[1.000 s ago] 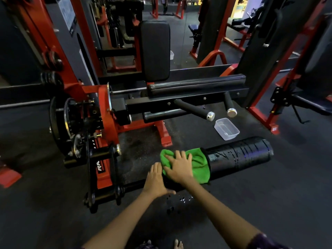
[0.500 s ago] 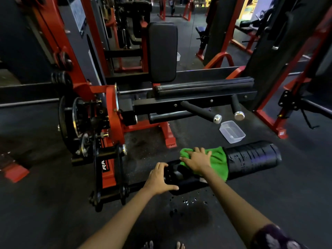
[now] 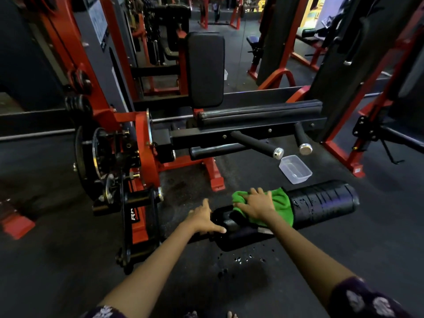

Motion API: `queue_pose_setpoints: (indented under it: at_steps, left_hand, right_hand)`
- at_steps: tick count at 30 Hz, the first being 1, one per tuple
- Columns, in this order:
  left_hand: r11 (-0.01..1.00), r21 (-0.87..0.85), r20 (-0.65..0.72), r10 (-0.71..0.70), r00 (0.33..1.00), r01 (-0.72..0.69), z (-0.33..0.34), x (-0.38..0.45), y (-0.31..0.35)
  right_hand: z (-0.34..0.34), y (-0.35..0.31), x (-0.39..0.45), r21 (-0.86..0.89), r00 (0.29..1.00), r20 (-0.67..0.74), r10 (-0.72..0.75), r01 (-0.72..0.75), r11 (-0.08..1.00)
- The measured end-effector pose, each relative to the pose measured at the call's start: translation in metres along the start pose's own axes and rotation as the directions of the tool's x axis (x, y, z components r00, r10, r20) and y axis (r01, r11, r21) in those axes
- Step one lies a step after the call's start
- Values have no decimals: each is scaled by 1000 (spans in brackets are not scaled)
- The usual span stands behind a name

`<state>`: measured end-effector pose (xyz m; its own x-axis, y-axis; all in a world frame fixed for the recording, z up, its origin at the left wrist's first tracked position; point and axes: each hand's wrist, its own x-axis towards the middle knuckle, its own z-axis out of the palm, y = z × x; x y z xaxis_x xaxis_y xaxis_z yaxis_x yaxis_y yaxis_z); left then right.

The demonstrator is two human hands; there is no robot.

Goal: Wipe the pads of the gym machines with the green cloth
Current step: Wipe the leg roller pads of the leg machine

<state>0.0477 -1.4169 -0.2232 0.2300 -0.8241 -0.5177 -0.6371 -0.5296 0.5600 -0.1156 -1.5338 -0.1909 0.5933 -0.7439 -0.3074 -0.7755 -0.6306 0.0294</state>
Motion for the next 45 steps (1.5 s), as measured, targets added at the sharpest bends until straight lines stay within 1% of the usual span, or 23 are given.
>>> queue_pose_setpoints:
  at_steps: [3, 6, 9, 12, 15, 18, 20, 23, 24, 26, 27, 28, 29, 31, 33, 34, 36, 38, 40, 41, 43, 44, 45]
  left_hand:
    - [991, 118, 18, -67, 998, 64, -8, 0, 10]
    - [973, 209, 78, -120, 990, 101, -12, 1, 14]
    - [978, 204, 167, -86, 982, 51, -1, 4, 16]
    - [991, 135, 156, -23, 988, 1, 9, 0, 23]
    - [992, 128, 104, 5, 995, -18, 15, -2, 29]
    - [992, 126, 97, -15, 995, 3, 17, -10, 33]
    - [984, 177, 49, -9, 999, 0, 22, -14, 35]
    - [945, 327, -109, 30, 994, 7, 42, -21, 35]
    - [938, 345, -154, 36, 987, 20, 52, -25, 35]
    - [919, 394, -236, 88, 968, 13, 71, -35, 33]
    - [906, 424, -262, 125, 957, -2, 80, -38, 28]
    - [900, 435, -266, 156, 951, -26, 86, -39, 24]
    - [892, 448, -265, 199, 943, -63, 92, -37, 20]
    - [894, 441, -248, 204, 947, -77, 98, -32, 12]
    - [879, 471, -261, 222, 939, -77, 97, -35, 12]
    - [870, 487, -262, 226, 938, -74, 97, -35, 13]
    - [865, 498, -268, 226, 937, -66, 97, -37, 14]
    - [875, 479, -266, 229, 936, -77, 99, -33, 10]
    - [877, 470, -284, 259, 923, -102, 101, -28, 6]
    - [879, 462, -275, 269, 923, -118, 101, -27, 3]
    - [869, 475, -249, 282, 926, -137, 93, -30, 2]
    - [875, 464, -245, 275, 929, -137, 87, -33, 2]
    - [874, 463, -264, 294, 919, -147, 83, -33, 4]
  right_hand:
    - [-3, -39, 12, -1, 998, 54, 27, -27, 1000]
    - [11, -48, -8, -14, 987, -1, -160, 160, 987]
    - [30, -9, -40, -54, 911, -167, -378, 374, 926]
    - [40, 44, -51, -8, 964, -88, -252, 252, 968]
    - [34, 66, -32, 60, 989, -144, 16, -7, 998]
    - [15, 40, -8, 163, 968, -91, 235, -218, 962]
    - [8, 8, 3, 134, 970, -63, 236, -226, 965]
    - [16, -29, -7, 102, 996, -39, 77, -72, 992]
    - [25, -31, -17, 95, 996, -94, -8, 17, 995]
    - [38, -19, -41, 81, 951, -231, -204, 227, 970]
    - [44, -4, -48, 84, 924, -270, -271, 303, 949]
    - [49, 14, -49, 69, 915, -277, -292, 322, 944]
    - [51, 32, -46, 55, 931, -270, -245, 269, 961]
    - [42, 57, -33, 110, 968, -250, 16, 12, 994]
    - [24, 63, -17, 200, 951, -135, 279, -250, 947]
    - [18, 58, -9, 177, 939, -125, 319, -295, 939]
    - [10, 27, 0, 111, 965, -105, 240, -228, 967]
    - [15, -10, -2, 84, 992, -93, 90, -82, 993]
    - [31, -29, -19, 75, 982, -180, -48, 62, 995]
    - [39, -29, -29, 96, 972, -205, -111, 133, 986]
    - [52, -4, -48, 32, 923, -272, -271, 290, 956]
    - [60, 15, -53, -29, 897, -299, -325, 332, 943]
    - [62, 32, -55, -41, 908, -264, -324, 325, 945]
